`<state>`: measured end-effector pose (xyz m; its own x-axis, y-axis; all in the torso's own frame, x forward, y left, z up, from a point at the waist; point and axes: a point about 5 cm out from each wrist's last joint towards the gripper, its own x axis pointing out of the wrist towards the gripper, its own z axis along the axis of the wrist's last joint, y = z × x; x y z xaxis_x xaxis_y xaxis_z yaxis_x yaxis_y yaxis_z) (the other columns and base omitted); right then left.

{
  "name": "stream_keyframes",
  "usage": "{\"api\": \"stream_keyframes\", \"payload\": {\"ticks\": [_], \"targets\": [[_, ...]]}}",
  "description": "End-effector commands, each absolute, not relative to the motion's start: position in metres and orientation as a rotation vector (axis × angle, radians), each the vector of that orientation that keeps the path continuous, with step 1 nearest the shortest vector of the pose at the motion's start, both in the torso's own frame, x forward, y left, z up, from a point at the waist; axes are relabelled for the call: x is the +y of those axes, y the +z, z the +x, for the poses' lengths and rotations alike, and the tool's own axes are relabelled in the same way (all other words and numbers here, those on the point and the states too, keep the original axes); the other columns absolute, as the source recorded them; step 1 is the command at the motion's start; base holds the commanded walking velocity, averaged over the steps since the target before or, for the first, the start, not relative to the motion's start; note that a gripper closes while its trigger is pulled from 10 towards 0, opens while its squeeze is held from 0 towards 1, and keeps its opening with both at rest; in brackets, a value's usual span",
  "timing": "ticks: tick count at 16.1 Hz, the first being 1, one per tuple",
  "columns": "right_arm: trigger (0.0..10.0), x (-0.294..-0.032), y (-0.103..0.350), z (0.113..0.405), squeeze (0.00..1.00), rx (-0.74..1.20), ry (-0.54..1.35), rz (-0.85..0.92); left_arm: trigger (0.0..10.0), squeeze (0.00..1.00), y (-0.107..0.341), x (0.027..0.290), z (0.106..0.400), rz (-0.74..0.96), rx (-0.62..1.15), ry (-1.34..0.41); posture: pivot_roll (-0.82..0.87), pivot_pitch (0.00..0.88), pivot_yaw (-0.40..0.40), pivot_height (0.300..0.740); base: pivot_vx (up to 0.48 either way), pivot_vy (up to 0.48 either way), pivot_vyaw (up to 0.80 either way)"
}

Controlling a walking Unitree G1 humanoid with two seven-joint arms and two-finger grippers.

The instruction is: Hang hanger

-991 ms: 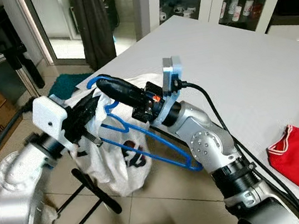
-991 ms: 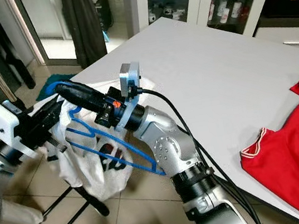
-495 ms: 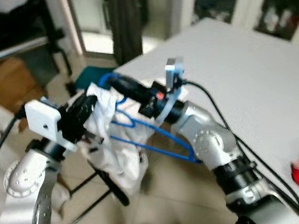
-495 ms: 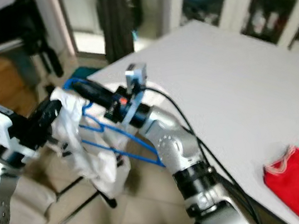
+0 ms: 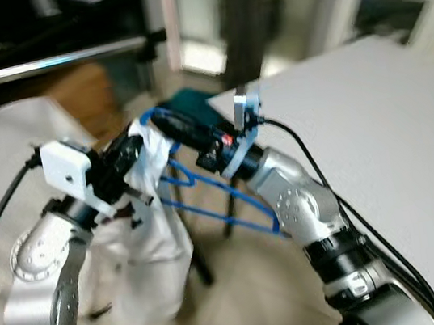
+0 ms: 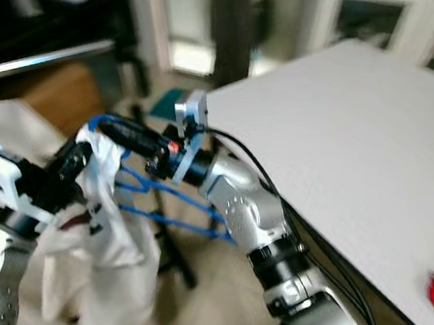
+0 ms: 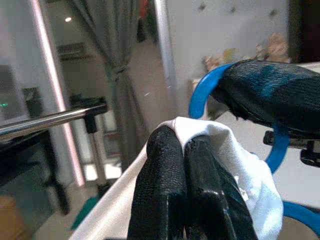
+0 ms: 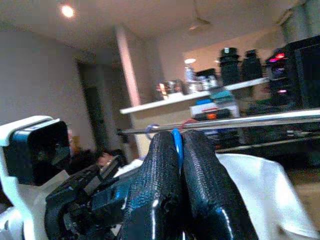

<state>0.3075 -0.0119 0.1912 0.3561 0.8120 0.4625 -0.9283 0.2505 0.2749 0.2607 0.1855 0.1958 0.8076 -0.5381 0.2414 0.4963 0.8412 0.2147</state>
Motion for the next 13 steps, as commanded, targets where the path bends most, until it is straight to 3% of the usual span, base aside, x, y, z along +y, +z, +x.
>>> {"api": "stream_keyframes", "payload": {"ticks": [1, 8, 13], "targets": [[10.0, -0.014, 0.192, 0.31, 0.0, -0.254, 1.173, 0.548, 10.0, 0.0, 0.2, 0.179, 0.259, 0.143, -0.324, -0.587, 0.14, 0.0, -0.018, 0.74, 0.0, 0.0, 0.7], [10.0, -0.031, 0.171, 0.317, 0.0, -0.217, 1.034, 0.554, 10.0, 0.0, 0.189, 0.178, 0.25, 0.107, -0.248, -0.652, 0.15, 0.0, -0.025, 0.74, 0.0, 0.0, 0.0], [10.0, -0.055, 0.157, 0.328, 0.0, -0.213, 0.844, 0.511, 10.0, 0.0, 0.181, 0.192, 0.242, 0.083, -0.171, -0.669, 0.15, 0.0, -0.03, 0.74, 0.0, 0.0, 0.0]]}}
